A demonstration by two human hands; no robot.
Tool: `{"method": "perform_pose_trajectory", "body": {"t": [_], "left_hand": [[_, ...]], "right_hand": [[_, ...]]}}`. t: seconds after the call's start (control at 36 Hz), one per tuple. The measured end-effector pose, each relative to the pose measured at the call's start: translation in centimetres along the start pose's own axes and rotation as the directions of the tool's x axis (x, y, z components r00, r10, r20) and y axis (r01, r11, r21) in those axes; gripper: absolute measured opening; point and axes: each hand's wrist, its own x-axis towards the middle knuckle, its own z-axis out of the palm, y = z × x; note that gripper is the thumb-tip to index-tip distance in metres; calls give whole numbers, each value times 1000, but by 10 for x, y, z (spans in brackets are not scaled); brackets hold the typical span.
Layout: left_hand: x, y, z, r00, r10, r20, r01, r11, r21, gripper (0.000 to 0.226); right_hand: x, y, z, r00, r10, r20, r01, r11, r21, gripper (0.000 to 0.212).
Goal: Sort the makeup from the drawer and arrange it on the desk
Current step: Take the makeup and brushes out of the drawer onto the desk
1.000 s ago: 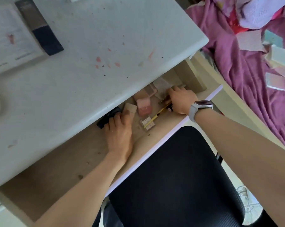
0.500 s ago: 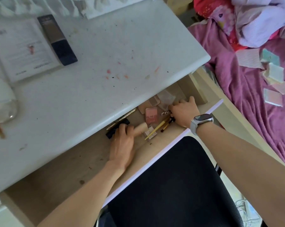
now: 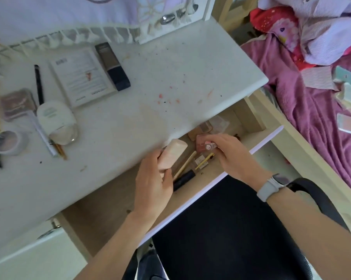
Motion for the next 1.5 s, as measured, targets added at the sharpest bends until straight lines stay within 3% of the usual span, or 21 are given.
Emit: {"method": "perform_pose_trajectory", "body": {"t": [0.08,0.17,0.25,0.31,0.44,0.56,0.64,0.72,0.83,0.92,1.0,1.11,1.28,1.5], "left_hand": [[5,9,-16,998,-16,-63,10,995,-95,45],[13,18,-32,979,-175,-109,144,959,-244,53],[26,16,-51,913,-385,-138,320,882,-345,58],[34,9,-62,894,-422,-150,355,872,-336,62],[49,-8,-81,881,-454,-135,395,860,-322,63],[54,-12,-83,907,-405,-119,370,898,-236,63],[52,-12,-83,919,-385,-87,362,909,-207,64],[48,-15,-87,930,-362,-62,352,926,-133,67],[40,-22,-97,951,-307,-30,308,940,144,66],[33,-29,-103,974,-227,5,215,928,305,63],[29,-37,-105,991,-122,47,97,929,358,60],[33,-43,-108,998,-48,36,27,893,449,51],[40,-52,-110,1000,24,-14,-11,812,584,55],[51,-55,-113,1000,8,-26,10,774,633,52]], "right_hand": [[6,-36,3,990,111,-89,-82,957,278,27],[22,-65,6,971,212,-106,-135,862,488,17],[48,-93,10,952,288,-104,-173,786,593,12],[66,-110,15,944,325,-50,-217,731,647,11],[109,-143,40,943,328,59,-317,830,460,15],[136,-163,55,956,276,98,-293,903,315,17],[149,-172,61,962,244,125,-268,934,237,31],[154,-175,62,959,249,134,-274,936,222,31],[147,-168,58,954,273,123,-294,930,219,15],[138,-160,57,942,303,145,-325,932,164,35],[134,-160,55,942,302,145,-322,936,142,49],[139,-170,55,954,259,152,-281,947,155,46],[123,-178,65,971,216,106,-232,957,173,39],[127,-176,70,968,187,169,-216,961,171,42]]}}
